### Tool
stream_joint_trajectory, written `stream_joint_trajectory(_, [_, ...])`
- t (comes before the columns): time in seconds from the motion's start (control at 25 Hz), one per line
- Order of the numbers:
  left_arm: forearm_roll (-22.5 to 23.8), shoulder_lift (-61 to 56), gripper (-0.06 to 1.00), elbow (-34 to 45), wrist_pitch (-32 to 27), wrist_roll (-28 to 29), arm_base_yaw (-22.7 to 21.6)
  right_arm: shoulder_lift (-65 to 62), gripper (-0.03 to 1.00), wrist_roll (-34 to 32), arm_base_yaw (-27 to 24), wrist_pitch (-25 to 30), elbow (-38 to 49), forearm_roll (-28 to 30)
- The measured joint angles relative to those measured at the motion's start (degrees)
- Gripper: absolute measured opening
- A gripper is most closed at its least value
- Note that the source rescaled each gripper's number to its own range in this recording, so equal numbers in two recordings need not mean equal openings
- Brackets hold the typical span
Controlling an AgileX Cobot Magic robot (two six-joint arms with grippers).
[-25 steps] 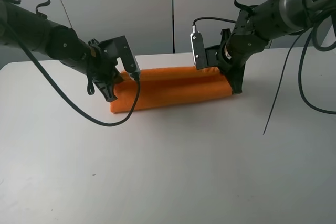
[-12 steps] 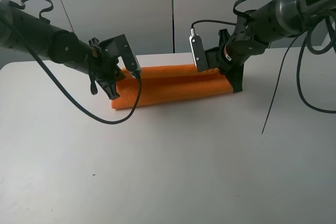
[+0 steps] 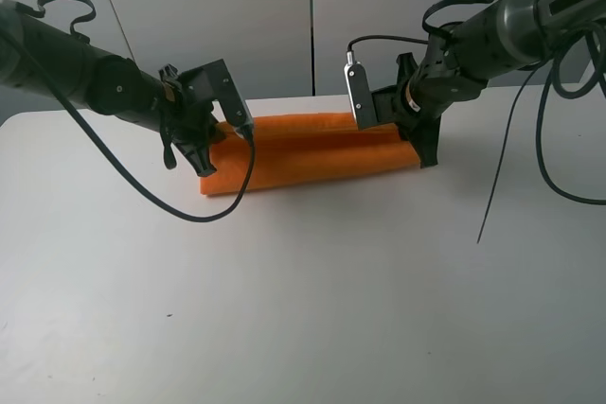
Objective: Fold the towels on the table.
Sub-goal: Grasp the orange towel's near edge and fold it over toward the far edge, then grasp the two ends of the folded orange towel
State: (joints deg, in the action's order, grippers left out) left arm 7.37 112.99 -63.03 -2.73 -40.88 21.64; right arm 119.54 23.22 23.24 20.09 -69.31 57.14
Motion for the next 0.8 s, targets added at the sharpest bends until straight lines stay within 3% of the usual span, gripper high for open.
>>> stream_joint_trajectory(0.16, [-0.90, 0.00, 0.60, 0.00, 2.26, 0.15, -0.46, 0.00, 0.65, -2.90, -0.33, 0.90, 0.00, 2.23])
stream_joint_trajectory(0.36, [-1.34, 0.00, 0.96, 0.00, 4.93, 0.17, -0.46, -1.17, 0.83, -7.91, -0.33, 0.90, 0.00, 5.22])
stream_joint_trajectory(0.44, [-1.47, 0.00, 0.99, 0.00, 5.02, 0.27, -0.46, -2.22, 0.87, -11.45, -0.33, 0.90, 0.00, 5.59])
stream_joint_trajectory(0.56, [-2.85, 0.00, 1.00, 0.00, 4.58, 3.85, -0.46, -3.57, 0.94, -24.36, -0.33, 0.90, 0.00, 6.21])
stream_joint_trajectory(0.68, [-5.67, -0.25, 1.00, -0.65, 0.56, 11.69, -0.46, -4.66, 0.99, -37.20, -0.33, 1.57, -0.29, 5.53])
stream_joint_trajectory(0.8, [-6.77, -0.25, 1.00, -3.03, -6.50, 22.29, -1.40, -5.08, 1.00, -41.54, -0.75, 4.80, -2.94, -2.74])
